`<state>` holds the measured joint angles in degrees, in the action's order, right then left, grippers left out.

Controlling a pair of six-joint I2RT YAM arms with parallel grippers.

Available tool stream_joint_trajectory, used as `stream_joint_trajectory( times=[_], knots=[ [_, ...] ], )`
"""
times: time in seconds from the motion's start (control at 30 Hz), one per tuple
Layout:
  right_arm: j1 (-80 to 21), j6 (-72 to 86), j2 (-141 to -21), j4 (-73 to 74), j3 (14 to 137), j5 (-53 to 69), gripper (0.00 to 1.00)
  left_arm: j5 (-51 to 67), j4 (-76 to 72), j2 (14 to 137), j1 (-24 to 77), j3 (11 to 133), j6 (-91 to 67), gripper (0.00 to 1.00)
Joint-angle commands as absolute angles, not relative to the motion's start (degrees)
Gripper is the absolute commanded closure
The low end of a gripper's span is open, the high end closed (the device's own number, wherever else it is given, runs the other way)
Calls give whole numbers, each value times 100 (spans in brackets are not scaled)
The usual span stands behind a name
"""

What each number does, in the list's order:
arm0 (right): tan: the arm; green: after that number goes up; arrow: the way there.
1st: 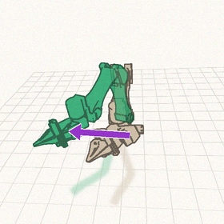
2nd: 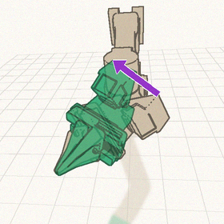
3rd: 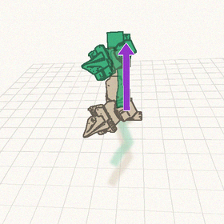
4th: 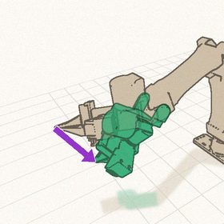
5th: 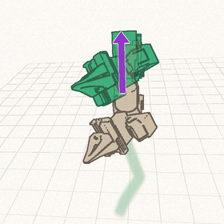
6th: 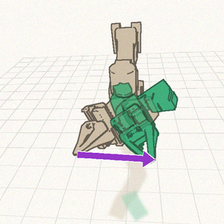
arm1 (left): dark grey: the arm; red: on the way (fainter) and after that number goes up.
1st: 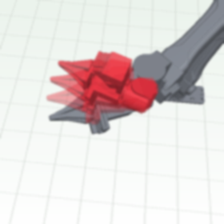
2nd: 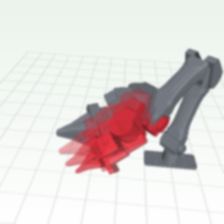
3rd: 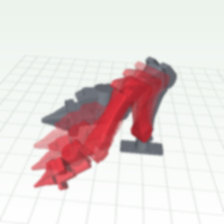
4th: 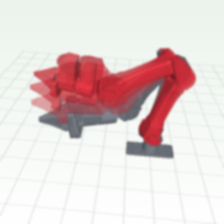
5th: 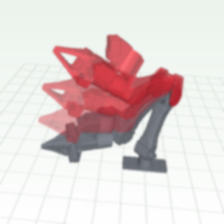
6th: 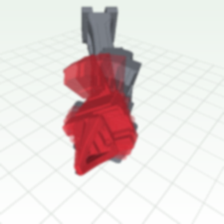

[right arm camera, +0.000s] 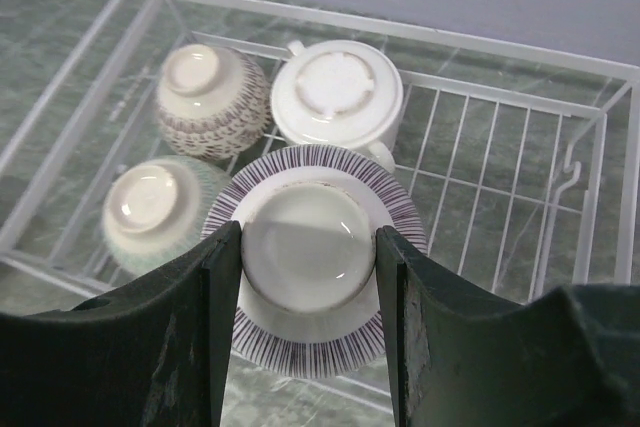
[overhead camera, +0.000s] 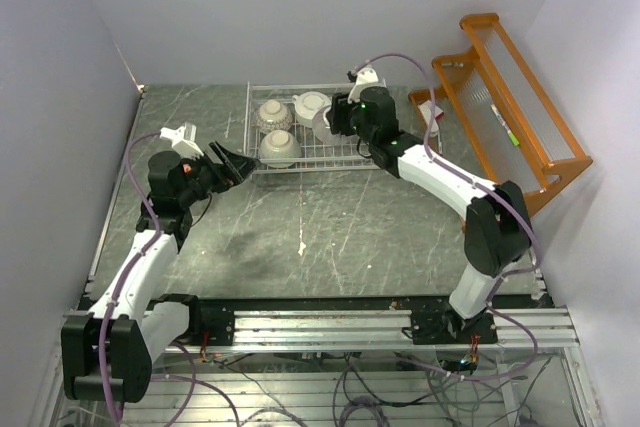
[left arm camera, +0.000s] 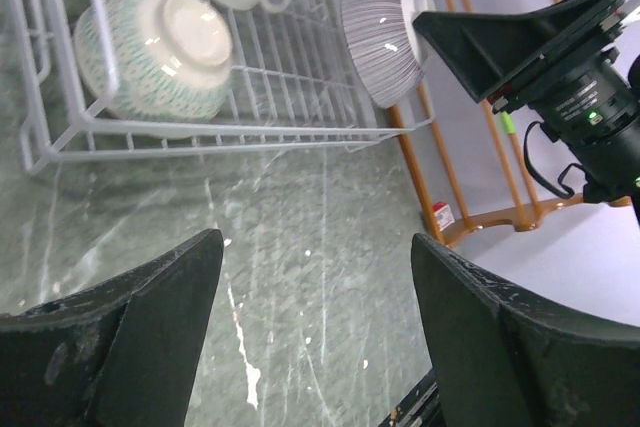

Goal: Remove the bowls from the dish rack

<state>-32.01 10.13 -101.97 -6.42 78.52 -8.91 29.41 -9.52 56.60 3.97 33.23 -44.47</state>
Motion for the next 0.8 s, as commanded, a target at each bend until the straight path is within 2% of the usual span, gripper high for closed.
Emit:
stream_joint_trajectory(
  times=[0.0,0.3,0.63,0.77],
  knots=[
    [-3140,1413,-9459,-1375,7460,-298,100,3434,-1967,5504,412,3333,-4699,15],
    [-3139,2018,-8324,-1956,6375,334,100,3600,-3558,5504,621,2828,-5438,9],
    [-3133,3014,-7150,-2974,4670,804,100,3455,-5835,6133,1326,2328,-6185,12],
    [-3121,3488,-6785,-3444,4063,918,100,3305,-5958,6279,1814,2379,-6005,10]
  ],
)
